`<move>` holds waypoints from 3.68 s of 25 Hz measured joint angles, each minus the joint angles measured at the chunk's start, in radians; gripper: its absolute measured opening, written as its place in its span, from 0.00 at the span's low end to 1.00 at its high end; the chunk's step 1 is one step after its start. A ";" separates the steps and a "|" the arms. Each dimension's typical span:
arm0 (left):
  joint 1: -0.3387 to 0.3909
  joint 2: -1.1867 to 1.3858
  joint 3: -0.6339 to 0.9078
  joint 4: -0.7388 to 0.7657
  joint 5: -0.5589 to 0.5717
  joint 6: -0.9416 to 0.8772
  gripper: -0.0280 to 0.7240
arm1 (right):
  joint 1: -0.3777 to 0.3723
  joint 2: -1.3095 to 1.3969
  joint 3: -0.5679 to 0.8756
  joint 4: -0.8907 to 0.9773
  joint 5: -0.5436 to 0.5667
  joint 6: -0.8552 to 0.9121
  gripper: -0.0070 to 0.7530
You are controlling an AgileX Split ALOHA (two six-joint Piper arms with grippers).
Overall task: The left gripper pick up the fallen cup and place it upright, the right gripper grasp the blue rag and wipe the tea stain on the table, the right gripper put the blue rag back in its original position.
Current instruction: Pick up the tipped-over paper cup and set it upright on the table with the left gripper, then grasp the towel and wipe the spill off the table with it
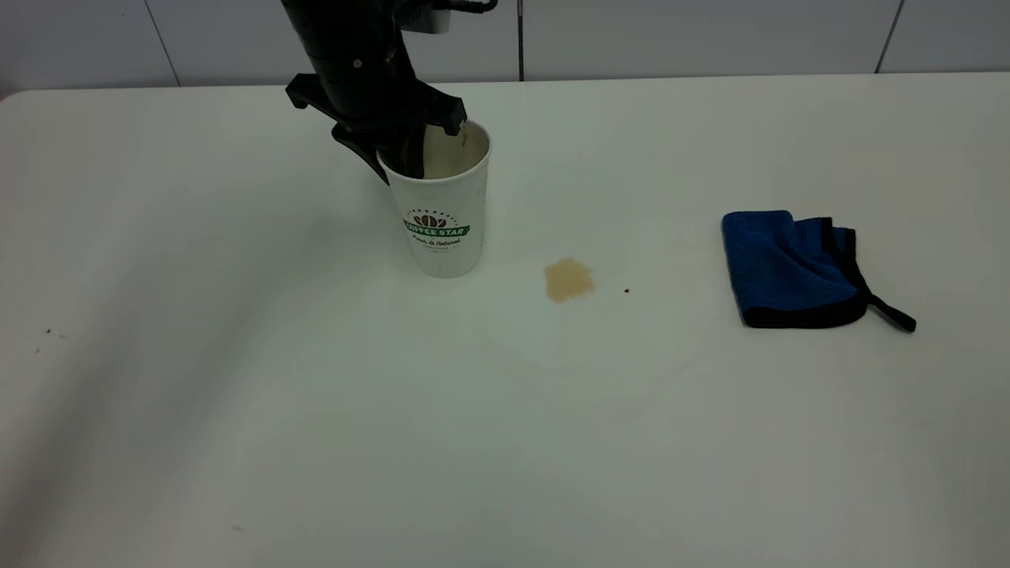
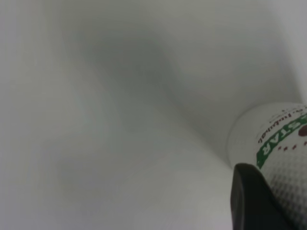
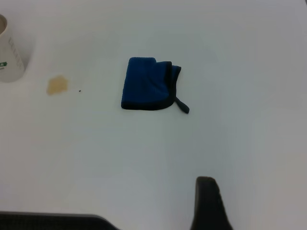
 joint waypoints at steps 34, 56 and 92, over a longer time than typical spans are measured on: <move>0.000 -0.436 -0.295 0.003 0.455 -0.126 0.71 | 0.000 0.000 0.000 0.000 0.000 0.000 0.71; -0.033 -1.312 0.789 0.198 0.455 -0.182 0.69 | 0.000 0.000 0.000 0.000 0.000 0.000 0.71; -0.034 -2.392 1.474 0.181 0.403 -0.179 0.68 | 0.000 0.000 0.000 0.000 0.000 0.000 0.71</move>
